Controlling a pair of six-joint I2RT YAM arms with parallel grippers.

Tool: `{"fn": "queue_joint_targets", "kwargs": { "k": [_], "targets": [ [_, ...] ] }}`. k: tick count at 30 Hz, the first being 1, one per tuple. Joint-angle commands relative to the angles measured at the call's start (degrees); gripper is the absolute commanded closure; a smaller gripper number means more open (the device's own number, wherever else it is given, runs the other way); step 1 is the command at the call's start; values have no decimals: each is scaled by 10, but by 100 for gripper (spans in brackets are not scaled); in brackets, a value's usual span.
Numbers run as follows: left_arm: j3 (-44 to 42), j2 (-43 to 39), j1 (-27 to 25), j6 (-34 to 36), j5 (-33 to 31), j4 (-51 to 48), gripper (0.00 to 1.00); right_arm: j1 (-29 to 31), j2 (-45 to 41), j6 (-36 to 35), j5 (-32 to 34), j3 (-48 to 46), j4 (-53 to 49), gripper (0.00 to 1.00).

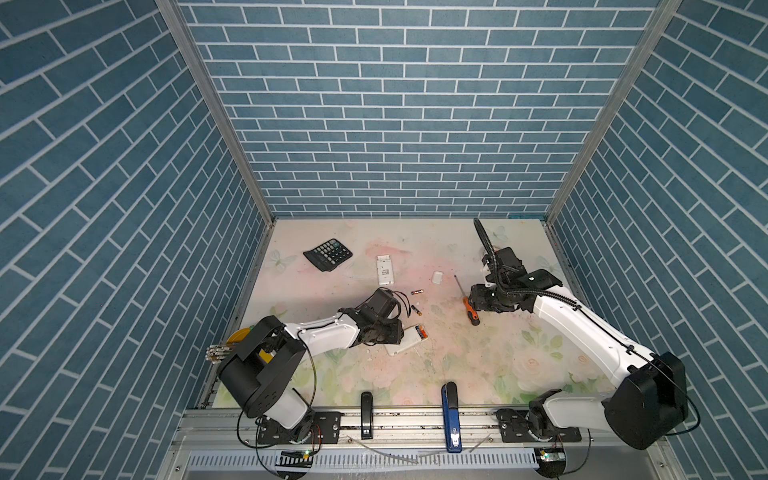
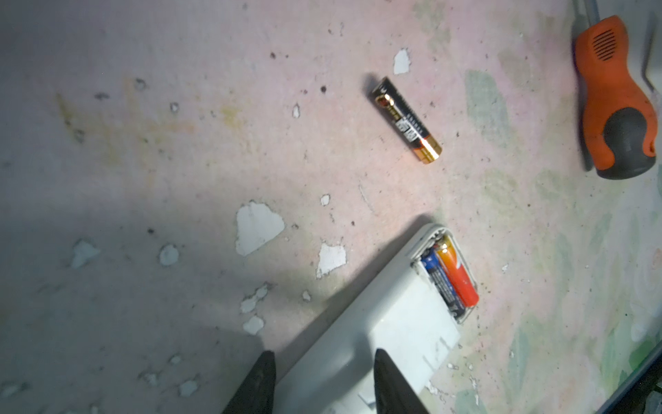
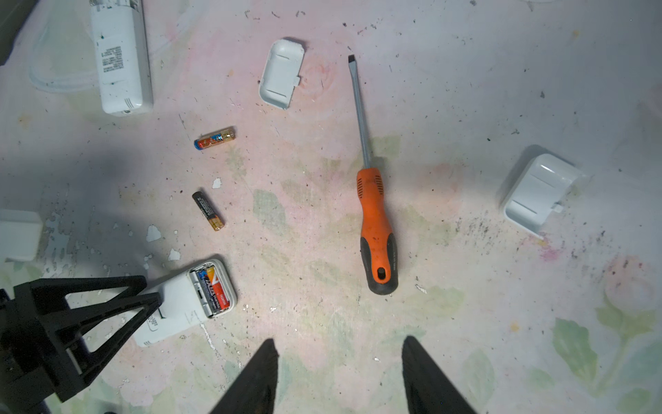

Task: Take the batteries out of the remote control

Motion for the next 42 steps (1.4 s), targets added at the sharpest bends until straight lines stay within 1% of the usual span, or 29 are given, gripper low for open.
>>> {"fn": "queue_joint_targets", "kwargs": {
  "k": [1,4,7,12,18,22,24,27,29,31,34,36,38,40,42],
  "targets": [
    [-8,-18,-5,-14,-4,11,54,-6,12,-4,1,-19,10,43],
    [-7,-26,-5,-15,-10,7,53,-8,23,-8,3,-22,17,42],
    [3,-34,-5,-15,-13,3,49,-11,43,-14,7,-26,18,39],
    [39,-51,-4,-15,-20,-19,46,-14,90,-20,11,-34,29,36],
    [85,-81,5,-8,-17,-53,45,-17,143,-27,1,-42,54,36],
    [103,-103,17,-10,-18,-56,44,-18,172,-32,1,-49,77,37],
    [109,-110,23,-11,-17,-56,44,-19,187,-33,1,-48,90,38],
    [115,-113,28,-11,-16,-56,44,-20,211,-34,-10,-40,92,44],
    [116,-114,31,-11,-12,-52,44,-20,223,-35,-9,-38,95,50],
    [116,-113,34,-13,-6,-46,44,-20,226,-35,-2,-41,102,60],
    [118,-108,36,-17,6,-32,44,-20,219,-35,0,-44,103,79],
    [125,-99,38,-23,14,-17,44,-19,196,-36,-4,-47,101,87],
    [131,-83,38,-33,26,7,44,-19,162,-45,-18,-49,98,91],
    [135,-60,38,-53,46,46,43,-19,125,-58,-55,-48,92,94],
    [135,-32,37,-81,77,109,42,-19,85,-71,-93,-41,82,96]
  ]
}}
